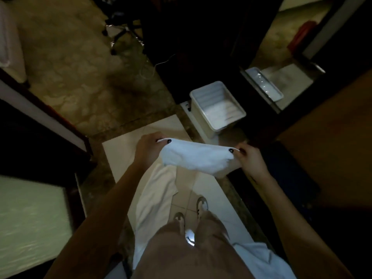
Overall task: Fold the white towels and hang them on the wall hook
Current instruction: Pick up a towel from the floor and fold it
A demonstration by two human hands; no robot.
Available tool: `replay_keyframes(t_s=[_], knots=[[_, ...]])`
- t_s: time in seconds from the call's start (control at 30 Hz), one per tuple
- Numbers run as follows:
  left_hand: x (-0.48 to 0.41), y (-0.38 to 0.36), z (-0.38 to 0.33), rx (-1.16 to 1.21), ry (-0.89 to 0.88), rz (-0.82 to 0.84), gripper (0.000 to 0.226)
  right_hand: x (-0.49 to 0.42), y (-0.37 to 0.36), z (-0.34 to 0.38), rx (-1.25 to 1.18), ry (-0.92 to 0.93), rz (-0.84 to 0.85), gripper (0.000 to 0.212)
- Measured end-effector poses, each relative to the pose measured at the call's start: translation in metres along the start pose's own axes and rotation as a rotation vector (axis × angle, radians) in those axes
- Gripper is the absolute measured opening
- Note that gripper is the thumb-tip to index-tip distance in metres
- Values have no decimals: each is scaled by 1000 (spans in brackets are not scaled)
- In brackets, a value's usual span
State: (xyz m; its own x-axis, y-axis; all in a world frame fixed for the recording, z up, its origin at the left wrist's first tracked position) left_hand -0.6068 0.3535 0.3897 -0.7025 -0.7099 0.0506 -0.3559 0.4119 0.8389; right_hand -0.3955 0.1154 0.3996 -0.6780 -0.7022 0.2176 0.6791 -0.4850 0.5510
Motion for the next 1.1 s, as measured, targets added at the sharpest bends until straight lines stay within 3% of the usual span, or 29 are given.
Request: replay_keyframes(t_s=[0.1, 0.23, 0.33, 0.4, 0.5, 0.6, 0.77, 0.93, 1.1], knots=[[13, -12, -51, -57, -101, -188, 21, 43, 25, -9, -94, -59, -221, 20], [27, -28, -125, 90, -114, -152, 17, 96, 71, -5, -399, -109, -512, 9], [39, -36, -187, 200, -328, -92, 13, 135, 106, 5, -635, -36, -513, 30], [52, -38, -229, 382, -420, 4, 21, 156, 129, 11, -688, -13, -471, 27], [72, -36, -286, 521, -470, 157, 23, 187, 164, 18, -681, 11, -397, 15], [89, -36, -337, 628, -545, 256, 22, 216, 197, 19, -690, 66, -331, 24], [115, -44, -410, 709, -652, 332, 19, 253, 248, 18, -435, 158, -631, 12], [143, -57, -467, 800, -725, 425, 15, 287, 289, 16, -271, 224, -685, 16], [168, -71, -506, 836, -768, 549, 17, 316, 311, 4, -272, 235, -724, 13]])
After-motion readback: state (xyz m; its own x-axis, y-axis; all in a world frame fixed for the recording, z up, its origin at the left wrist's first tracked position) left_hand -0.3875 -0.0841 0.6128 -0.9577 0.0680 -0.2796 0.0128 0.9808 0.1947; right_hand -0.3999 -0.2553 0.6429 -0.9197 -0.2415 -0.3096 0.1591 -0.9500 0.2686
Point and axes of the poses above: each hand's wrist, its own x-axis away from the middle knuckle, its own y-axis out of the back of the hand, z = x × y, the point moved 1 cm from there along -x, towards the middle knuckle, and after that the axes turned 13 degrees about -x, right-handed, at the moved point
